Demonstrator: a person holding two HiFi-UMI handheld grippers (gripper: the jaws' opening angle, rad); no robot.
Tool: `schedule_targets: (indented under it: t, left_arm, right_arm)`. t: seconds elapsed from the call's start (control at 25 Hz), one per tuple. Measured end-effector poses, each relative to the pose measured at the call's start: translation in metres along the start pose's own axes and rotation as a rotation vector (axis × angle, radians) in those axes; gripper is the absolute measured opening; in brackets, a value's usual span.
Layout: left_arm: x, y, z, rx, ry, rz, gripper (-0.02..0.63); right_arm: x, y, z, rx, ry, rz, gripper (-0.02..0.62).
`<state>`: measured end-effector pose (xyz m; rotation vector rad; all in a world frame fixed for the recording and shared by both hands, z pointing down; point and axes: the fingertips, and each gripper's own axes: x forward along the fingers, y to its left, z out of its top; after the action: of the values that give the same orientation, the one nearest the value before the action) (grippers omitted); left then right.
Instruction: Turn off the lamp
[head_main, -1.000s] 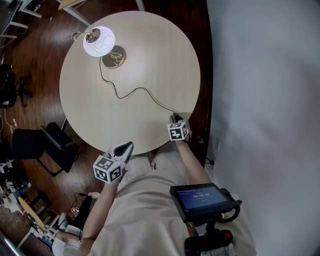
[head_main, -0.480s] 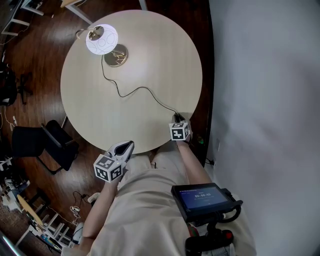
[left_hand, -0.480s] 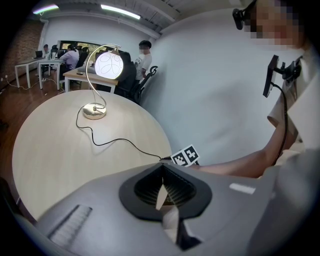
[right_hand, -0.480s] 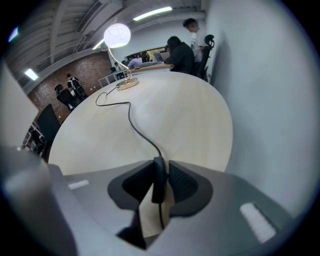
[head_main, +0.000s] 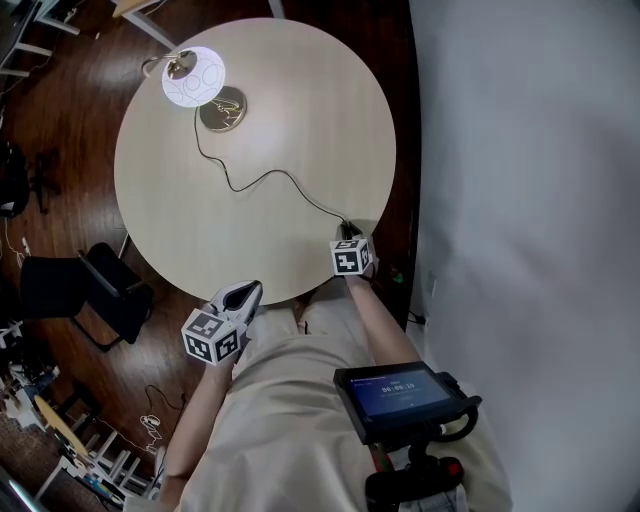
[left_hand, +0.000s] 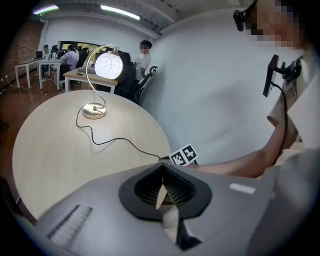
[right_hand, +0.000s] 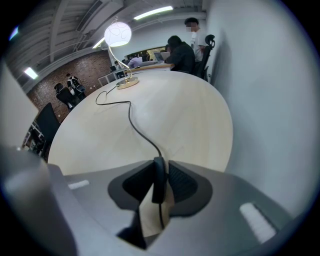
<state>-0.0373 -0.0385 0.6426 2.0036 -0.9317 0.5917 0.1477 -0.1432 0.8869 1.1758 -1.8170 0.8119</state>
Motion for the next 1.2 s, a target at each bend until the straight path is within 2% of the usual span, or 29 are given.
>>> schedule_targets:
  t: [0.76, 1.2]
  left_arm:
    - [-0.006, -0.011, -0.003, 0.01, -0.019, 0.006, -0.015]
    - [-0.002, -0.017, -0.005, 0.017, -0.023, 0.003, -0.015]
  right_arm:
    - [0.001, 0.001, 0.0, -0.048, 0.006, -0.004, 0.086]
    - [0.003, 0.002, 0.001, -0.041, 0.024, 0.009, 0.067]
